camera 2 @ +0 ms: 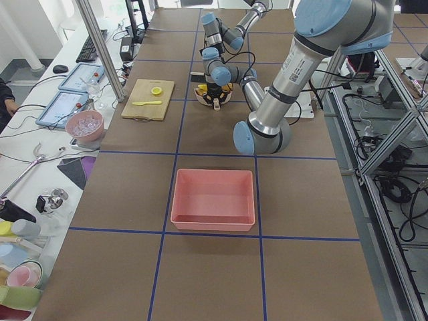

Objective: Sweep and dump trash into bin
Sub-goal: 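Sweep the corn, ginger and potato into the dustpan with the right-held brush, then lift the brush away with the right gripper while the left raises the dustpan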

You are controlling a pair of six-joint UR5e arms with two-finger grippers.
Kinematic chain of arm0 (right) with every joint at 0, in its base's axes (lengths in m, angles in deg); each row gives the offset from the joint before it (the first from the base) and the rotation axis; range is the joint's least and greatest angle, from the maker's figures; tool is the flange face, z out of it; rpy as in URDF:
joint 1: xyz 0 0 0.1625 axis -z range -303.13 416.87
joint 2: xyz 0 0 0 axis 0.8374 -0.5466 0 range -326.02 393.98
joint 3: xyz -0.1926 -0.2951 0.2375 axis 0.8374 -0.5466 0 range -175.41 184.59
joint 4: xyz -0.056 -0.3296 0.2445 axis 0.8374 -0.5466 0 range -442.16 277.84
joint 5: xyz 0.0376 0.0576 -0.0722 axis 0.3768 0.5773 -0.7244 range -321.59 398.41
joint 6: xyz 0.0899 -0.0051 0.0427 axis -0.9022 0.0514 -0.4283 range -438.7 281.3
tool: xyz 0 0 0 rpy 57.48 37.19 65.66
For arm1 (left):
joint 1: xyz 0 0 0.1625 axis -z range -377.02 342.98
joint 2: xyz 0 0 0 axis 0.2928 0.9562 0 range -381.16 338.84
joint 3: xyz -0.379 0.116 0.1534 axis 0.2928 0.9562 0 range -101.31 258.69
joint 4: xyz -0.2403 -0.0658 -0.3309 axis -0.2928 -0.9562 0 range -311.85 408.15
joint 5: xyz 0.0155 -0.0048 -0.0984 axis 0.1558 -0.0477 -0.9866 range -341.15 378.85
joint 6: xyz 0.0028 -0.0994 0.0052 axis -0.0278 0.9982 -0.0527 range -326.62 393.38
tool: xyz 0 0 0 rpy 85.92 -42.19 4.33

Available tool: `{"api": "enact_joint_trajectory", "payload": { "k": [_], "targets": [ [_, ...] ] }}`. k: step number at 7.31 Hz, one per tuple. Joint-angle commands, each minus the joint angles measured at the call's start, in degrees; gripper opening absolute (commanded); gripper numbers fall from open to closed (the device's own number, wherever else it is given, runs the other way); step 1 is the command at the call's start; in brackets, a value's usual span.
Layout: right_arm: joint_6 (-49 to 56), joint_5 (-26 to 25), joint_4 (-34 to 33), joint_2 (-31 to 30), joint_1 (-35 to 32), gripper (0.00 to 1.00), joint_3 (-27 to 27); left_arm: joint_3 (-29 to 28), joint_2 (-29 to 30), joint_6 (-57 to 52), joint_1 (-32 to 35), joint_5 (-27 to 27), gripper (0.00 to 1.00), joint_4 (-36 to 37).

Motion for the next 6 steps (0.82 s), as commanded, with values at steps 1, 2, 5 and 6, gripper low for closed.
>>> {"api": "enact_joint_trajectory", "payload": {
  "k": [1,2,5,6],
  "targets": [
    [0.0,2.1,-0.5,-1.4,-2.7,0.0,1.6,-0.7,-1.0,0.0,0.0,0.0,0.0,-4.5],
    [0.0,2.6,-2.2,-1.5,-3.3,0.0,2.7,-0.7,-1.4,1.7,0.0,0.0,0.0,-6.4],
    [0.7,9.0,-5.2,-2.6,-12.6,0.0,4.5,-0.4,-2.2,5.6,0.0,-0.1,0.0,-12.7],
    [1.4,10.0,-5.2,-4.6,-16.8,0.0,4.4,-0.4,-2.7,8.9,0.0,-0.1,0.0,-15.8]
  ]
}}
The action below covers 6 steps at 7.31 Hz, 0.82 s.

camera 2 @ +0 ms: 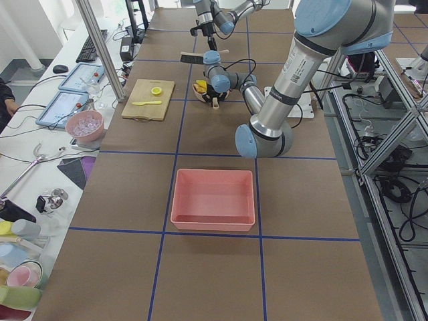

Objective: Sweep and dump trash into bin
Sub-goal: 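Lift the brush away with the right gripper while the left raises the dustpan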

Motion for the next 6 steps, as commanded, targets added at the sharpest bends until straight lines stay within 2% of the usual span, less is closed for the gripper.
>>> {"api": "enact_joint_trajectory", "payload": {
  "k": [1,3,5,6],
  "targets": [
    [3.0,2.2,-0.2,-4.4,-8.3,0.0,0.0,0.2,-0.7,4.3,0.0,0.0,0.0,-5.2],
    [14.5,1.4,-0.4,-11.3,-13.7,0.0,-1.0,0.6,-1.3,7.9,0.0,0.0,0.0,-9.6],
    [26.0,-1.2,-1.3,-15.8,-15.7,0.0,-3.6,7.1,-4.4,10.2,2.3,0.1,0.0,-10.2],
    [31.6,-2.0,-6.5,-16.5,-15.8,0.0,-3.5,10.0,-6.5,10.2,6.0,-0.5,0.0,-9.6]
  ]
}}
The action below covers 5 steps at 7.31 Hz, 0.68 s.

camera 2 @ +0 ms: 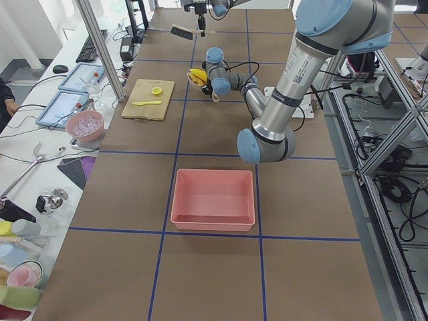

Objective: Sweep and dump trash into bin
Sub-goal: 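Lift the brush away with the right gripper while the left raises the dustpan, then carry the loaded dustpan over the pink bin with the left gripper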

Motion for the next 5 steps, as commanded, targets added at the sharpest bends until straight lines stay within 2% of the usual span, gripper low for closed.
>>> {"api": "enact_joint_trajectory", "payload": {
  "k": [1,3,4,5],
  "targets": [
    [12.3,-2.4,-10.8,-1.6,-0.5,0.0,-0.4,6.9,-4.4,0.4,7.5,-2.7,0.0,4.1],
    [24.0,-4.1,-24.0,-1.7,-0.5,0.0,0.3,12.1,-8.7,0.4,14.2,-3.5,0.0,8.2],
    [28.7,-6.7,-32.6,-1.7,-0.5,0.0,3.4,13.1,-11.3,0.3,17.5,-7.2,0.0,8.8],
    [34.8,-9.9,-46.1,-1.5,1.3,0.0,9.1,15.7,-15.3,0.0,19.9,-9.7,0.0,8.9]
  ]
}}
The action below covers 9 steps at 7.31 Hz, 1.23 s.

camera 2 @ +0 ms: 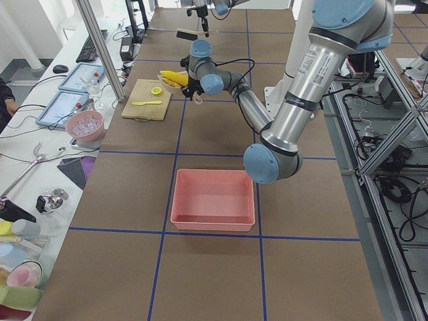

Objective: Sweep and dump trash into bin
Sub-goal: 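Carry the loaded dustpan over the pink bin with the left gripper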

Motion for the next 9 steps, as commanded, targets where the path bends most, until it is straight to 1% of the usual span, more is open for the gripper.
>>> {"api": "enact_joint_trajectory", "payload": {
  "k": [1,2,3,4,5,7,8,9],
  "targets": [
    [16.3,-8.8,-26.4,0.4,0.9,0.0,9.1,7.6,-10.9,-0.5,4.9,-4.4,0.0,0.6],
    [23.7,-11.5,-29.9,-0.4,0.8,0.0,8.3,12.2,-18.1,-0.7,7.0,-4.9,0.0,0.3],
    [23.7,-11.7,-29.6,-3.1,1.0,0.0,8.3,15.3,-23.5,-0.7,9.1,-6.6,0.0,0.3],
    [23.6,-11.7,-29.3,-4.2,1.1,0.0,7.2,15.8,-27.5,-0.7,12.9,-8.9,0.0,0.1],
    [23.5,-11.5,-27.8,-6.6,1.0,0.0,7.1,15.8,-31.2,-0.7,16.8,-11.8,0.0,0.0],
    [23.3,-11.7,-14.8,-17.2,0.9,0.0,7.3,15.8,-38.1,-0.7,20.8,-13.1,0.0,-2.0],
    [22.5,-11.8,-8.6,-21.9,0.8,0.0,7.3,15.1,-41.2,-0.7,23.0,-16.0,0.0,-4.5],
    [21.1,-11.8,-4.9,-25.3,0.8,0.0,7.9,15.2,-45.4,-0.5,26.5,-18.1,0.0,-5.5]
  ]
}}
